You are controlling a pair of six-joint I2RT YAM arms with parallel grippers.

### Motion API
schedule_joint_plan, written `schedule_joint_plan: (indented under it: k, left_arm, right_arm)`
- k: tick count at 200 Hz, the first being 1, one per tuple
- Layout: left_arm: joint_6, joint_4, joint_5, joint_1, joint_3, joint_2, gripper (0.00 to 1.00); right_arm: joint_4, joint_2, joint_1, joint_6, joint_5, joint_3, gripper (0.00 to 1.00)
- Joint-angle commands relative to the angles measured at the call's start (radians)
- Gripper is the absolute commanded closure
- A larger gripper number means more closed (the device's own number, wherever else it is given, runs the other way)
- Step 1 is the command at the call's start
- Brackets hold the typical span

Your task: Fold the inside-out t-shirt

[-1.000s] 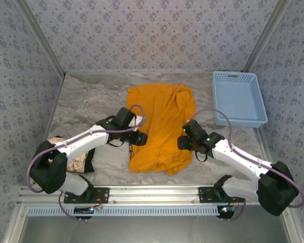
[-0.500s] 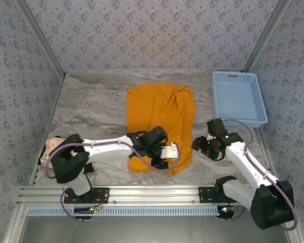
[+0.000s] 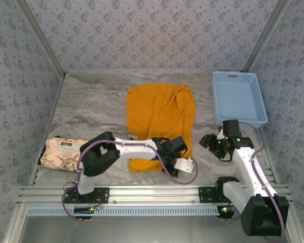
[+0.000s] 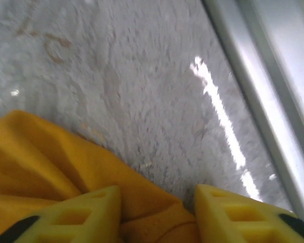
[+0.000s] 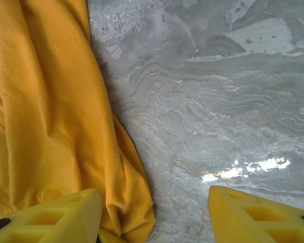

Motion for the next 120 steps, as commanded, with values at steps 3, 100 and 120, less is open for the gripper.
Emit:
schedule_joint_plan:
  k: [3,100,120]
  left_arm:
    - [0.061,-0.024,-0.069,0.004,0.014,0.018,0.67]
    - [-0.346,0.095,-0.122,0.143,0.272,-0.013,1.00]
    - [-0.425,0.145,-0.082,0.201,0.286,-0.010,1.00]
  right_arm:
    - [0.006,-0.030,-0.031,-0.019,-0.057,-0.016,0.41]
    - [0.017,-0.077,-0.098,-0.051,-0.151,-0.026,0.40]
    - [0.038,-0.077,-0.067,-0.037,-0.185,-0.058,0.36]
